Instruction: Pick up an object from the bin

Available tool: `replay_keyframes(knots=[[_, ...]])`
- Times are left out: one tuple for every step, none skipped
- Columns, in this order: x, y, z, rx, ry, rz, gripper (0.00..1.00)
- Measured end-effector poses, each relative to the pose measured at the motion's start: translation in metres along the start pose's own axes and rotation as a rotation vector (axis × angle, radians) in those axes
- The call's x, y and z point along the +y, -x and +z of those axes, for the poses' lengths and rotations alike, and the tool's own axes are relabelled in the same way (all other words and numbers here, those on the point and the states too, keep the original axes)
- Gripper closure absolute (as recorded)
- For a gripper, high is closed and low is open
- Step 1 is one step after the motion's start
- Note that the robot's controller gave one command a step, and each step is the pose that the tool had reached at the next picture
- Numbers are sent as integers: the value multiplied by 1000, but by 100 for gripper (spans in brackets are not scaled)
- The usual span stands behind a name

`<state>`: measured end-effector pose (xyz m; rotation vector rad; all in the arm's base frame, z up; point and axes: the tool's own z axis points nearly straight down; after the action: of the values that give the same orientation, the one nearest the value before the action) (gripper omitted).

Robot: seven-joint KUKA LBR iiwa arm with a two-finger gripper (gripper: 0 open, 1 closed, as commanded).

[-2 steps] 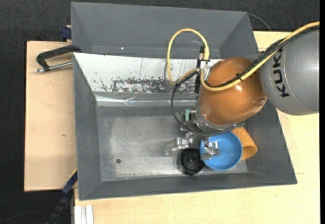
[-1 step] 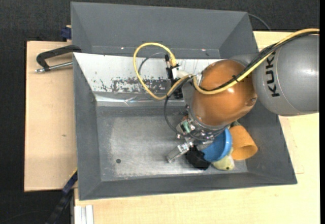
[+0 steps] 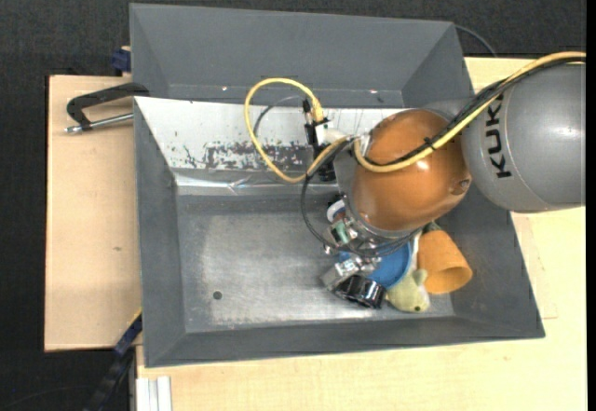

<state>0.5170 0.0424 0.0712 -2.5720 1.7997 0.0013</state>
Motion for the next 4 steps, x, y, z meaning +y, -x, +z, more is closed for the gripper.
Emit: replay_keyframes(knots=[[7, 19, -145, 2, -9, -22, 100], [-30, 33, -14, -2, 5, 84, 100], [-17, 18, -119, 2, -10, 105, 100], [-2, 8, -99, 1, 3, 122, 100]])
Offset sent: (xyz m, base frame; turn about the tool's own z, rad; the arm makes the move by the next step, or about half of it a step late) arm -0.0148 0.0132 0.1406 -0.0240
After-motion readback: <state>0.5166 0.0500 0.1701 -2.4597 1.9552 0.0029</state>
